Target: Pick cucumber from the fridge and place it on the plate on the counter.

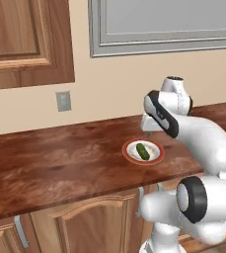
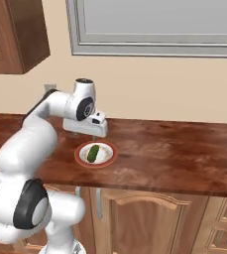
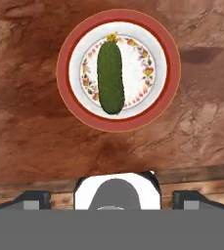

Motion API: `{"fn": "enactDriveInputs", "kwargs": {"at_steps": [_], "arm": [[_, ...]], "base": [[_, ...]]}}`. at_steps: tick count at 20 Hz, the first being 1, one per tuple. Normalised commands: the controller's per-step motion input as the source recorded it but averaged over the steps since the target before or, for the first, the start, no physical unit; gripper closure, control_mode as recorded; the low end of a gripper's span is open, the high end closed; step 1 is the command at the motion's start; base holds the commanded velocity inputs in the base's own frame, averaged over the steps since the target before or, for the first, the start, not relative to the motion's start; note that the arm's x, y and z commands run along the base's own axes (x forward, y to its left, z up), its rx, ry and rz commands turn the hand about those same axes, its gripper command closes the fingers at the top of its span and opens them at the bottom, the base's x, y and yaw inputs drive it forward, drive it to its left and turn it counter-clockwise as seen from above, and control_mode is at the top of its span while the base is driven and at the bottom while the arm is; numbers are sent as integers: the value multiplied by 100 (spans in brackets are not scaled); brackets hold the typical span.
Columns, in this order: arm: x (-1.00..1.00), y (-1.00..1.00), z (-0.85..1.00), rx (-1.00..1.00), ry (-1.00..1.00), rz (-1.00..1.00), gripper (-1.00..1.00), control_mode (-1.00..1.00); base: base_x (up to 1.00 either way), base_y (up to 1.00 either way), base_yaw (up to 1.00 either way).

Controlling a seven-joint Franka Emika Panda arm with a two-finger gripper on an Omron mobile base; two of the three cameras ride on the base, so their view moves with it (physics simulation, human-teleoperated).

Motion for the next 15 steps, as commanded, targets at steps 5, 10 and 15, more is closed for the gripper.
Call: {"fn": "enactDriveInputs", "kwargs": {"at_steps": [5,10,15], "arm": [[-100,46,48,-13,-26,0,-100,-100],[-99,56,34,-16,-21,0,-100,-100],[-71,32,61,-10,-28,-3,-100,-100]], "base": [[0,0,0],[0,0,0],[0,0,0]]}}
